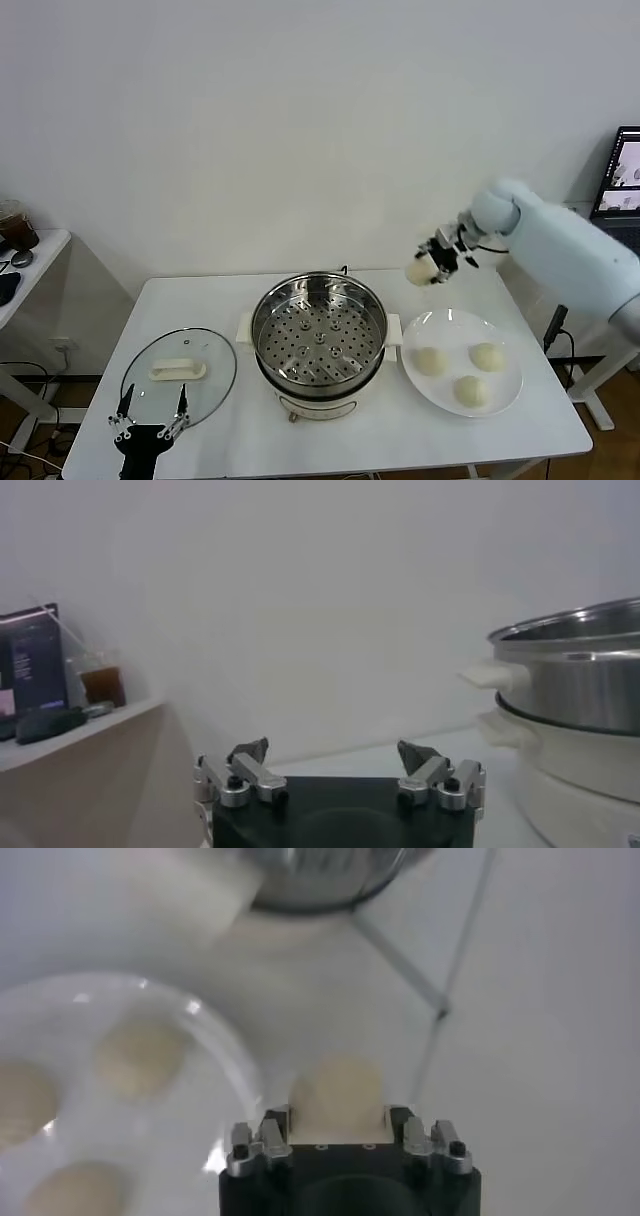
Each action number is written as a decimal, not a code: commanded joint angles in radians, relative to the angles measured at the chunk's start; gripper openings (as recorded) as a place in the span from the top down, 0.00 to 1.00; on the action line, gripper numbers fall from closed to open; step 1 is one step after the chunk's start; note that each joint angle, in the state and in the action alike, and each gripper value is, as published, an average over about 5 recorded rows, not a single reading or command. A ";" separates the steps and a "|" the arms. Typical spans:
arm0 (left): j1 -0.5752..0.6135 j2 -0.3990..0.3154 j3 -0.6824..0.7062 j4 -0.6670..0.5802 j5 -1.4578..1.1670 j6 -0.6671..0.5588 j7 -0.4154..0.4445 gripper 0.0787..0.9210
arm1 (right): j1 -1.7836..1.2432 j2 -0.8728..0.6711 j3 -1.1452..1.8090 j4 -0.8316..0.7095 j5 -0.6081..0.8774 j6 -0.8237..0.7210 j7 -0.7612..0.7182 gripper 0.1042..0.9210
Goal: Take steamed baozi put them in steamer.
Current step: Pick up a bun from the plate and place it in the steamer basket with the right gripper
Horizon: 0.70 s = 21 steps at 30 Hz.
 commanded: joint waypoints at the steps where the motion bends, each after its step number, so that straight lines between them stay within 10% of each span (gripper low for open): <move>1: -0.006 0.004 -0.009 0.002 -0.007 0.000 0.000 0.12 | 0.254 0.127 -0.242 0.075 0.248 0.073 -0.004 0.41; 9: 0.003 0.003 -0.030 -0.011 -0.006 0.001 -0.001 0.12 | 0.226 0.346 -0.383 0.069 0.238 0.254 0.023 0.40; 21: 0.020 -0.020 -0.038 -0.039 0.000 0.000 -0.001 0.12 | 0.060 0.394 -0.353 -0.010 -0.191 0.501 0.109 0.39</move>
